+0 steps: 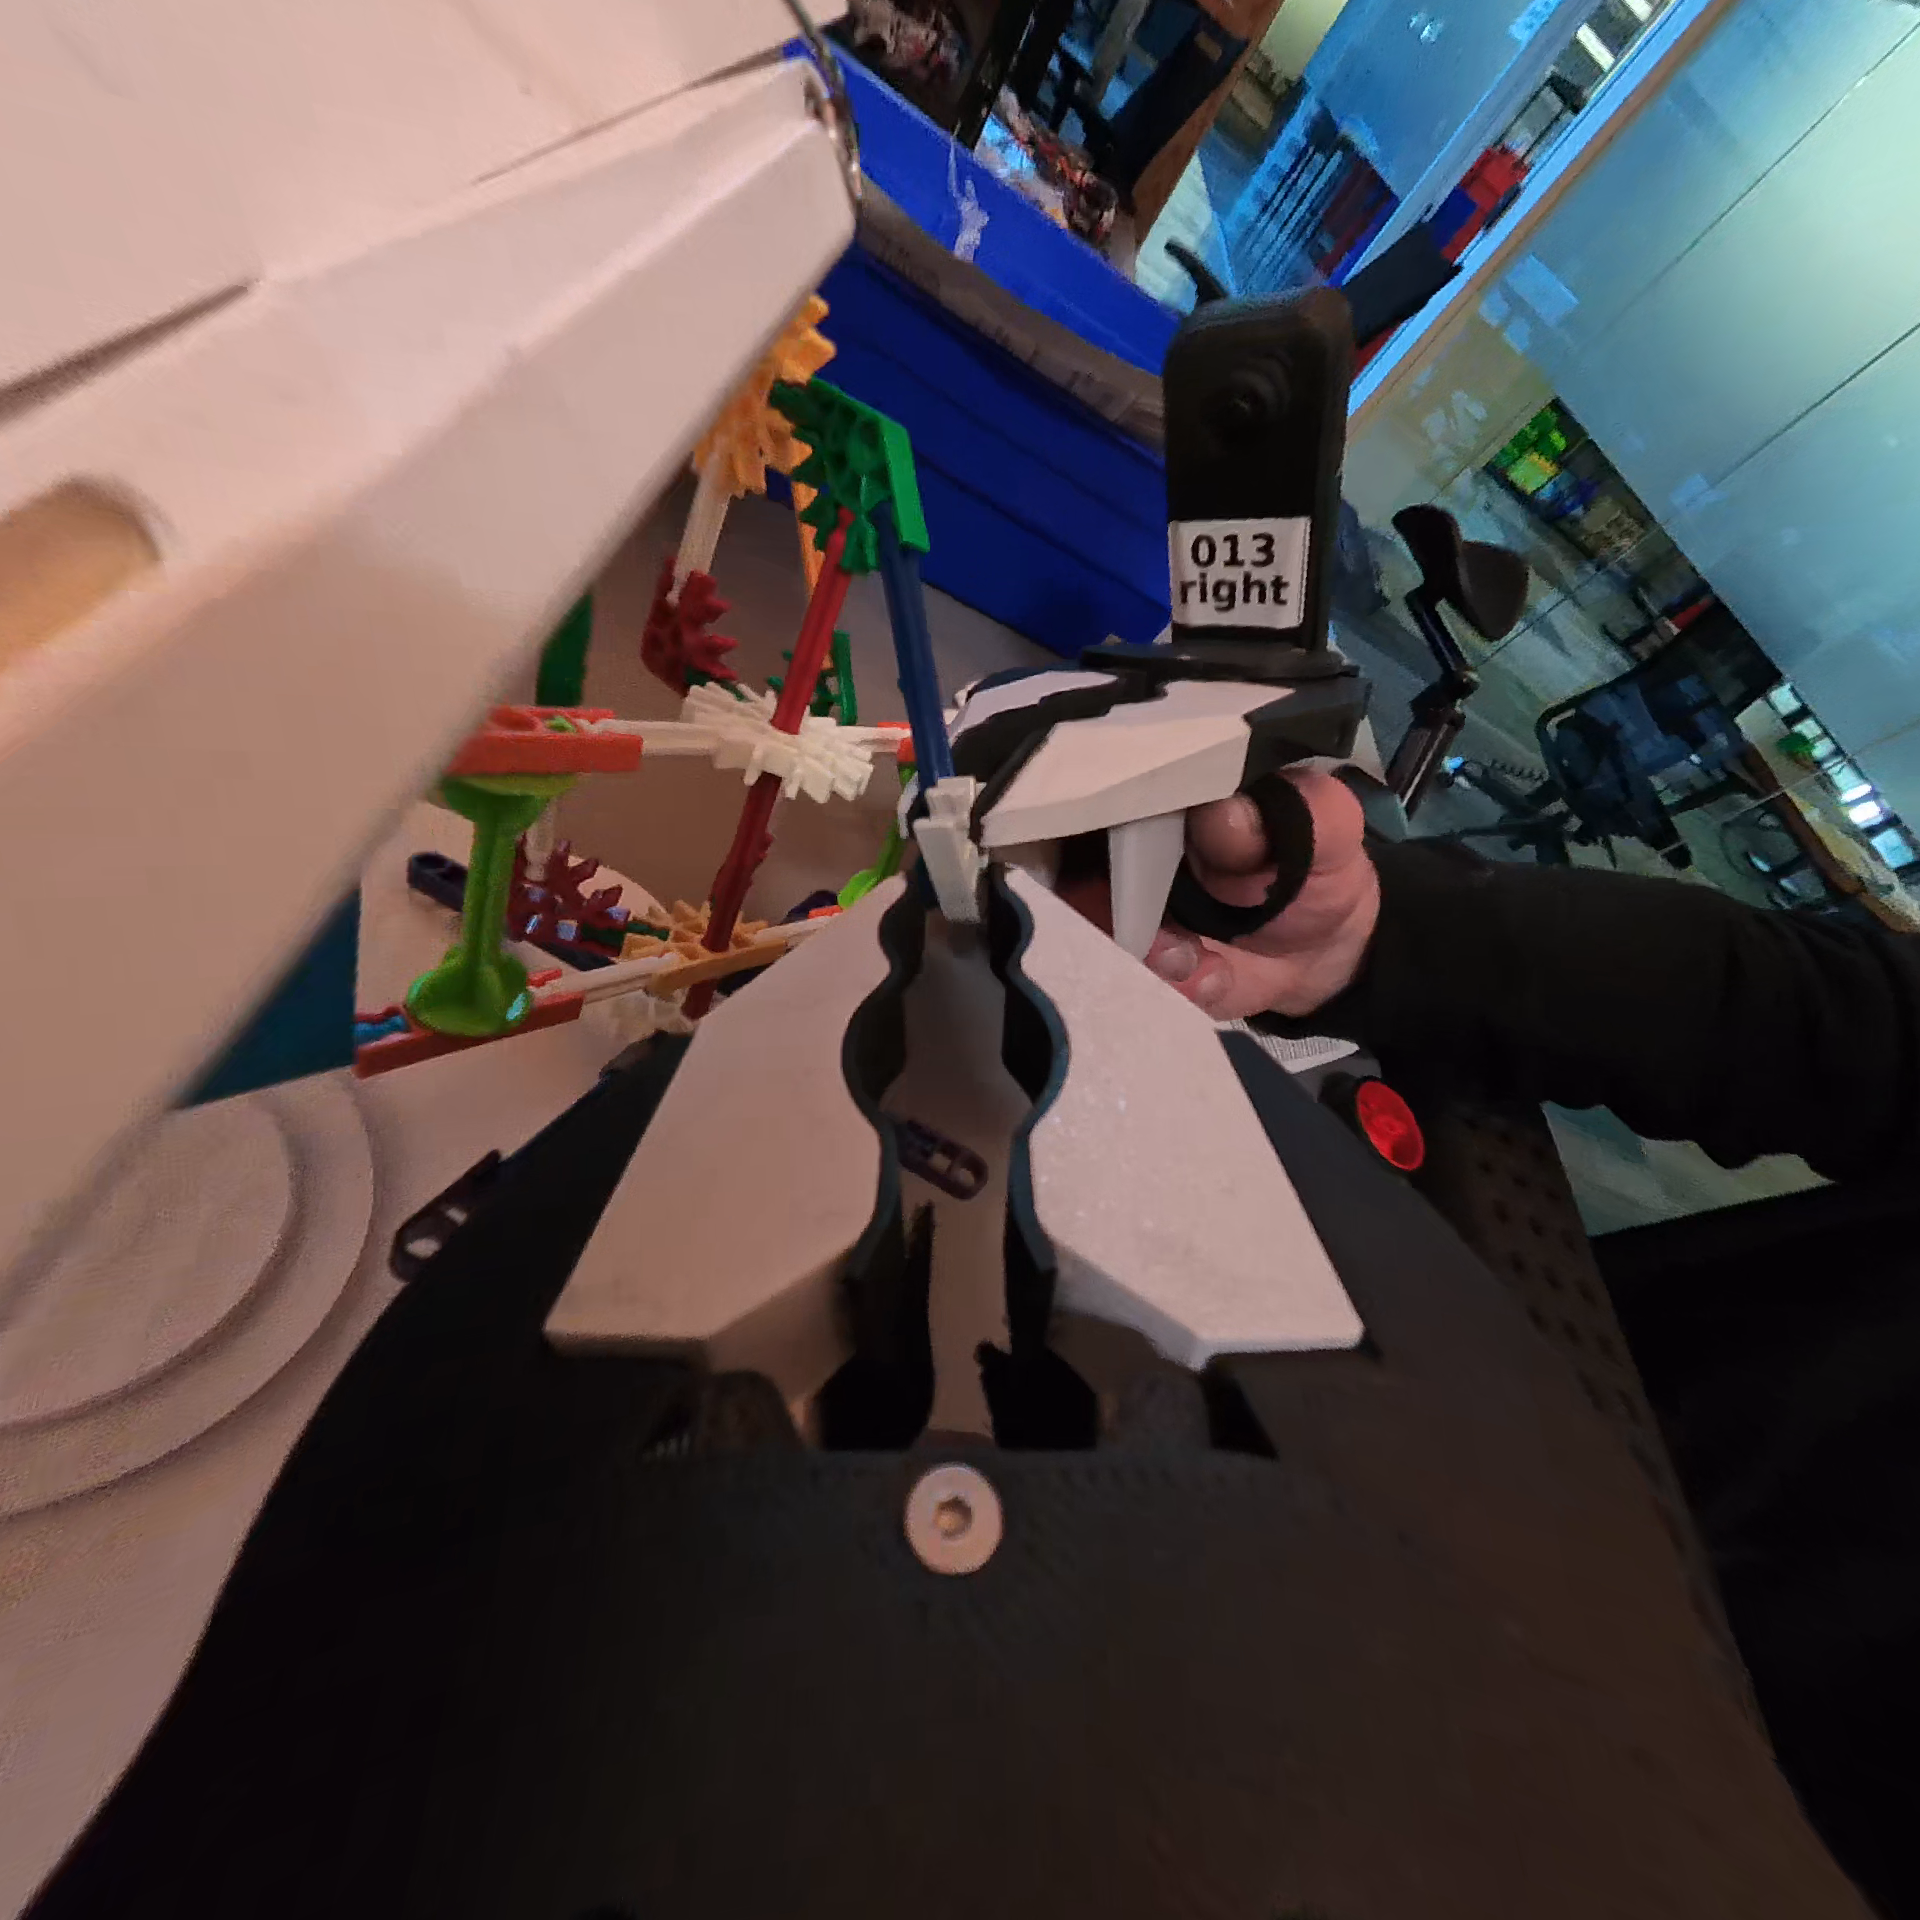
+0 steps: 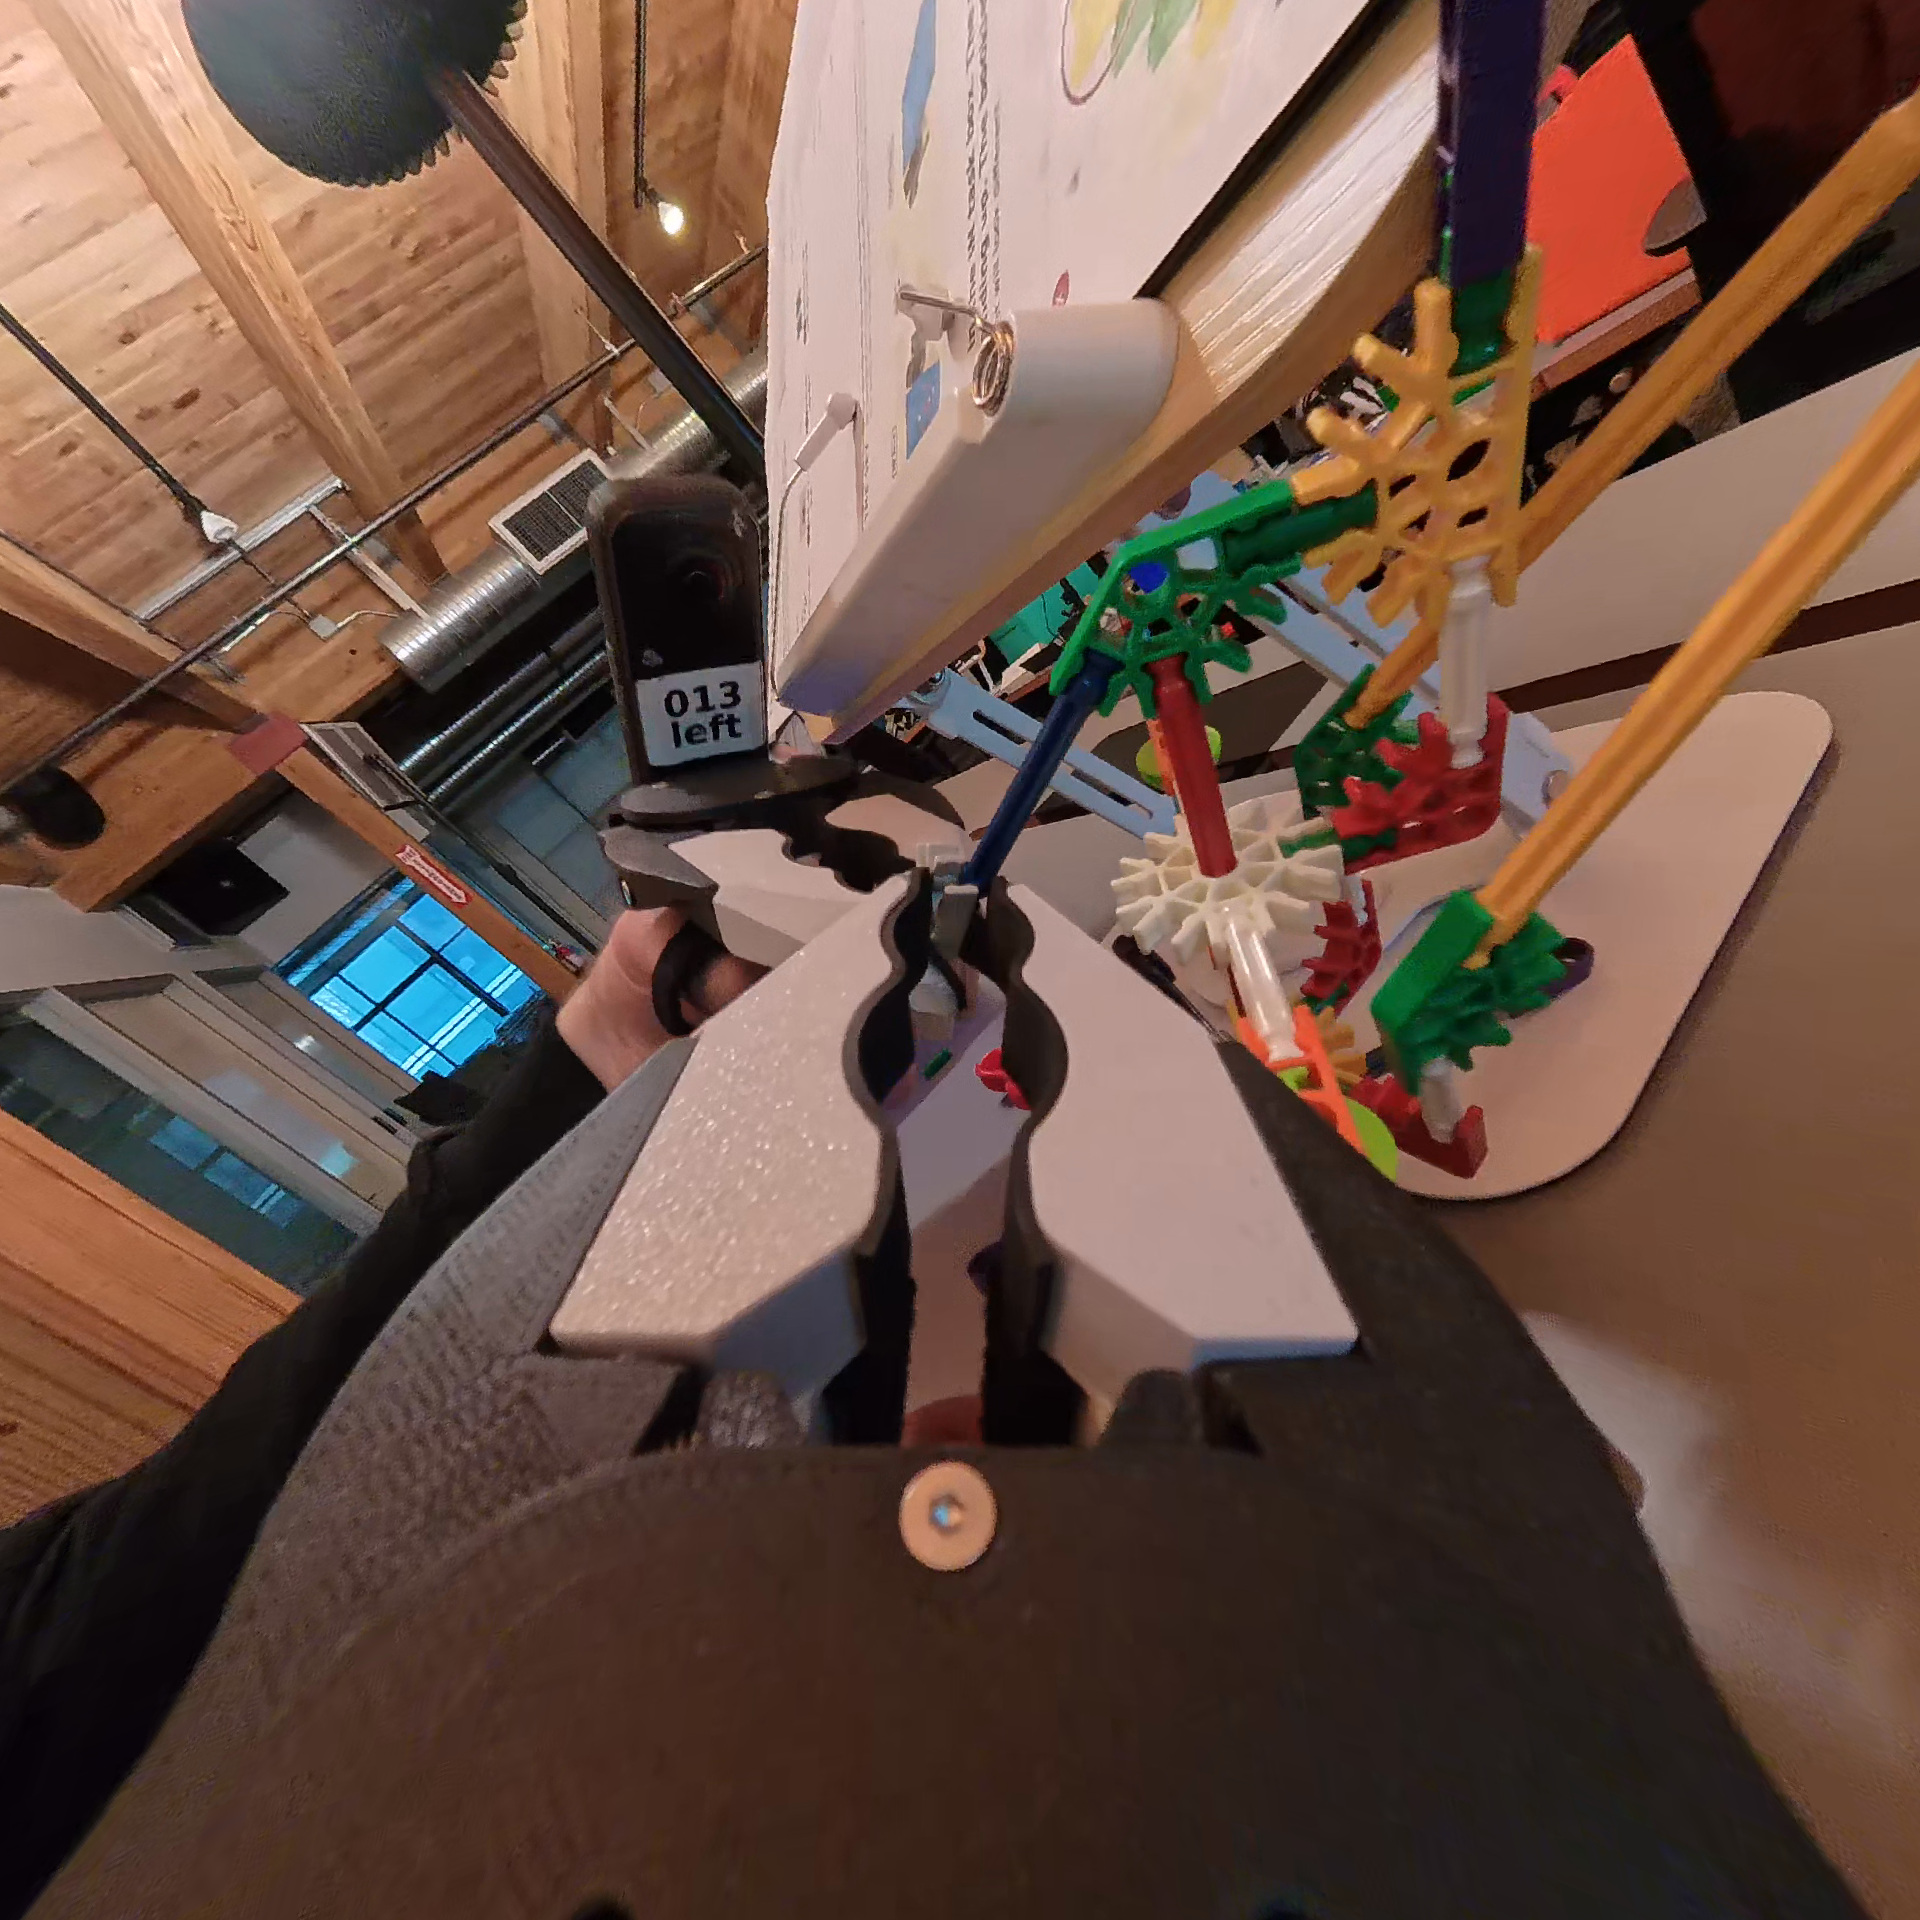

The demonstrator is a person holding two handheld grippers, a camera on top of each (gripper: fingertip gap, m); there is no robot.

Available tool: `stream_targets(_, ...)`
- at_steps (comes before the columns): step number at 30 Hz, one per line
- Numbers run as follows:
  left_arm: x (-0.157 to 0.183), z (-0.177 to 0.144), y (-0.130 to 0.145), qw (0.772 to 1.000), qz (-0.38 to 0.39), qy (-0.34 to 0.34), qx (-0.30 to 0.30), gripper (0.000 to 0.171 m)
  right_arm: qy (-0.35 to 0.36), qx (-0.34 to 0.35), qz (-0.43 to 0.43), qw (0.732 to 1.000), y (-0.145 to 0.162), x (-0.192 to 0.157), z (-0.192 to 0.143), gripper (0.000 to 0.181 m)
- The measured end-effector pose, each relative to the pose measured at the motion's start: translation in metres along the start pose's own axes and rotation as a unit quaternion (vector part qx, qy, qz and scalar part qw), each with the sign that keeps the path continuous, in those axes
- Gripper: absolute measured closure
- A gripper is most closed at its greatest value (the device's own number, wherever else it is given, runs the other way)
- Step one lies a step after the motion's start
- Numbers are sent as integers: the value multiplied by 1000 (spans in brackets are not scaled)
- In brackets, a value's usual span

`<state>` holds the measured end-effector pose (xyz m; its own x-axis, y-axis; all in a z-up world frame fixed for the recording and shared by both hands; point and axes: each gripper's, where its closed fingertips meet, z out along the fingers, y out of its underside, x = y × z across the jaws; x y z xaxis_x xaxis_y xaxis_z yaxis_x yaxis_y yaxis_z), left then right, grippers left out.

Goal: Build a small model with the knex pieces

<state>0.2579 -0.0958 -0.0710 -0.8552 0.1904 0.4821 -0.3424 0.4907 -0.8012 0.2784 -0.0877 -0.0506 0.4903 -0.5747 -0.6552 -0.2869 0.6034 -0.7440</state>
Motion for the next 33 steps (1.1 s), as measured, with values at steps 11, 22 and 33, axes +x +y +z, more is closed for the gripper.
stream_targets(11, -3, 2, -15, 994, 37, -23, 99, 150, 3, 9, 8, 1000, -5, 2, -7, 174)
stream_targets(22, 1, 5, -16, 996, -24, 14, 88, 168, 0, 17, 35, 999, -8, 4, -6, 172)
stream_targets(33, -4, 4, -19, 995, -12, -32, 96, 151, 14, 9, 15, 1000, -8, 4, -10, 177)
